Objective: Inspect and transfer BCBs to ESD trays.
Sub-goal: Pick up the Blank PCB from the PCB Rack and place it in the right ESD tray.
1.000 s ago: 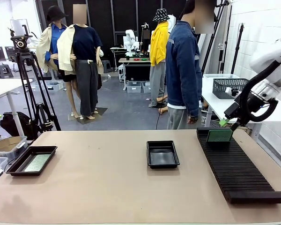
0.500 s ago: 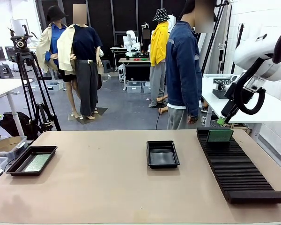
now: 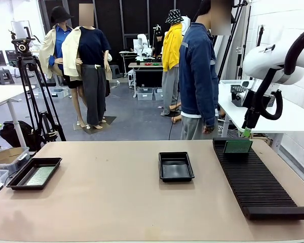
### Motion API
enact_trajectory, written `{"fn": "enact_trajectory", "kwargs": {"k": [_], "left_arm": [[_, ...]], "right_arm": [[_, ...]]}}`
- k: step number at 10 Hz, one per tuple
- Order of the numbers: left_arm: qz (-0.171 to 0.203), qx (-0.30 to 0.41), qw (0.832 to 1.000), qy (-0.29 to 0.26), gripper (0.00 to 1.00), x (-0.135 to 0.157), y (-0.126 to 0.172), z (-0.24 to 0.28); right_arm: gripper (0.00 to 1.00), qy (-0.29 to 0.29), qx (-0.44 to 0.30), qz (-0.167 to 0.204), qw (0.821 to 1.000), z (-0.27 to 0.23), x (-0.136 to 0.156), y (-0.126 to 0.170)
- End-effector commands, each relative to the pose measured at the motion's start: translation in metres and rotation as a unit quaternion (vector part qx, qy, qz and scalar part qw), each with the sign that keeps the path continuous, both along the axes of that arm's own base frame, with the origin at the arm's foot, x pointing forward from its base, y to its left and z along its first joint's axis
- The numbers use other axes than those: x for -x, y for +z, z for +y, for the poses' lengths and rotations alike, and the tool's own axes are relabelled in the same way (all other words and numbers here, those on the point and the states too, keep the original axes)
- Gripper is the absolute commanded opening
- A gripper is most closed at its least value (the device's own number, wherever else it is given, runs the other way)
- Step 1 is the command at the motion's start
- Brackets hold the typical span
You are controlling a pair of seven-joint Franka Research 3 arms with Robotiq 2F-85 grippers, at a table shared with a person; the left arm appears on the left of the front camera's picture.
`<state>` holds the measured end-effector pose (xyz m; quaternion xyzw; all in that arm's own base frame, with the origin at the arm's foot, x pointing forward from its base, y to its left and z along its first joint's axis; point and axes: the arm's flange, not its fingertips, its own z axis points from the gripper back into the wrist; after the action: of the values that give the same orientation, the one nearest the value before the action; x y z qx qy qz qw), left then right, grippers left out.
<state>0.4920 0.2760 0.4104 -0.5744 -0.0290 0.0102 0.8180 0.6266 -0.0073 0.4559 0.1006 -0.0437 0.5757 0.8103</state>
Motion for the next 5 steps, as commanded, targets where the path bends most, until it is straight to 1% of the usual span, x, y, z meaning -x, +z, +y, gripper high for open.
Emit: {"fn": "enact_trajectory", "kwargs": {"k": [1,3,5], "left_arm": [[-0.001,-0.004,1.000,0.003,1.00,0.001,0.001,0.000],[-0.001,-0.004,1.000,0.003,1.00,0.001,0.001,0.000],[-0.001,-0.004,1.000,0.003,1.00,0.001,0.001,0.000]], "right_arm": [[1.00,0.051,0.023,-0.031,0.998,-0.001,-0.009,-0.011],[1.00,0.095,0.024,-0.047,0.994,-0.006,-0.011,-0.023],[1.00,0.126,0.029,-0.061,0.990,-0.005,-0.011,-0.032]]}}
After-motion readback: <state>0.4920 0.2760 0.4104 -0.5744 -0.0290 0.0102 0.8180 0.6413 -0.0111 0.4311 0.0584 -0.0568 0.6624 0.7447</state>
